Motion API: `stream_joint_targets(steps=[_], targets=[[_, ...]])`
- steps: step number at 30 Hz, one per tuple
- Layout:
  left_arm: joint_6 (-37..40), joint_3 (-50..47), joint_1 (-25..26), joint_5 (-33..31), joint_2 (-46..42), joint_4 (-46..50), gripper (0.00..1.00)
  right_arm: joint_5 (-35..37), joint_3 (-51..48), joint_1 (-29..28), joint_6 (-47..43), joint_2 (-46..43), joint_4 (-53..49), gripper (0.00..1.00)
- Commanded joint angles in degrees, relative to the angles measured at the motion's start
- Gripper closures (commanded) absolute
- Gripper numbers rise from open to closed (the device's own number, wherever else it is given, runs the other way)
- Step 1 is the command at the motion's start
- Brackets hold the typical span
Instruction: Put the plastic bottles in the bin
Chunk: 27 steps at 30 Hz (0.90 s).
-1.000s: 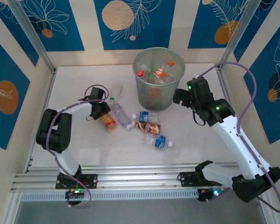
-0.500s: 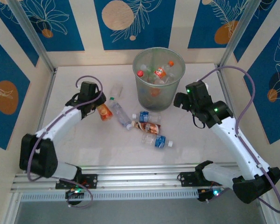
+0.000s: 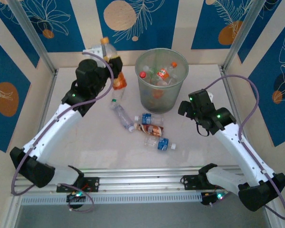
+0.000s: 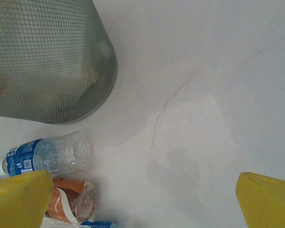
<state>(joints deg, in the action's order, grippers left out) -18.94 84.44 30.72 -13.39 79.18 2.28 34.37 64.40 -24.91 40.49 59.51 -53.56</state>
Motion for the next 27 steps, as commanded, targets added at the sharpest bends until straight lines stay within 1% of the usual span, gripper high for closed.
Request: stream_joint_targets(steps=[1, 8, 10, 14, 17, 22, 27], targets=[[6.5, 6.2, 1.2, 5.2, 5.9, -8.5, 0.46, -0.8, -1.2, 0.2, 2.3, -0.3, 0.8, 0.01], [12.4, 19.8, 2.8, 11.1, 20.1, -18.2, 0.46, -1.4, -1.6, 0.2, 2.1, 0.3, 0.8, 0.01], [13.3, 24.2, 3.1, 13.2, 24.4, -19.0, 0.44, -1.5, -1.6, 0.3, 2.0, 0.7, 0.7, 0.01], [16.5, 32.7, 4.1, 14.4, 32.8, -19.1, 0.43, -1.8, -1.4, 0.3, 2.0, 1.8, 0.3, 0.01], [18.6, 37.2, 4.8, 14.8, 37.5, -18.8, 0.42, -2.4, -1.5, 0.2, 2.1, 2.2, 0.6, 0.01], [19.2, 41.6, 5.1, 14.7, 43.0, -19.1, 0.43, -3.6, -1.3, 0.1, 2.2, 2.5, 1.2, 0.01], [18.2, 42.1, 5.2, 15.5, 46.2, -19.0, 0.43, -3.4, -1.1, -0.1, 2.4, 2.2, 0.6, 0.01]])
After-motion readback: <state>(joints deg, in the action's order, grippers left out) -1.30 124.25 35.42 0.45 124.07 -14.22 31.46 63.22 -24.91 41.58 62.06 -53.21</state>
